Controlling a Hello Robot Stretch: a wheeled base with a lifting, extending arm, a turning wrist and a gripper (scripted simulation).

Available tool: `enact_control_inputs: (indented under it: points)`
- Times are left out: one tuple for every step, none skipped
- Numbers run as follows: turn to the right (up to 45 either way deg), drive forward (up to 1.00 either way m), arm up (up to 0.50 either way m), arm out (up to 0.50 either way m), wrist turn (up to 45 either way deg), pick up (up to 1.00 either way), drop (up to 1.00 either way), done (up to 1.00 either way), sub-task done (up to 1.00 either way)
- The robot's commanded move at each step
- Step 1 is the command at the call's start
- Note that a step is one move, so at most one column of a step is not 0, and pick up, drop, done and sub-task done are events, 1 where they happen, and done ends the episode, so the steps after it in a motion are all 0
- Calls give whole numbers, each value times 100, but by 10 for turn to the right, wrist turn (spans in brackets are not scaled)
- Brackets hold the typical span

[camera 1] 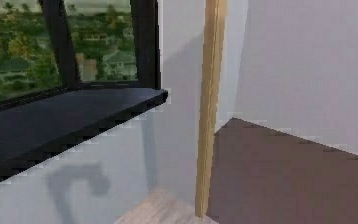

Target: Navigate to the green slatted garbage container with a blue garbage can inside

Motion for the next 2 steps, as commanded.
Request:
enact_control_inputs:
  points:
    - [300,0,0,0,0,0,0,0,0]
    - [0,30,0,0,0,0,0,0,0]
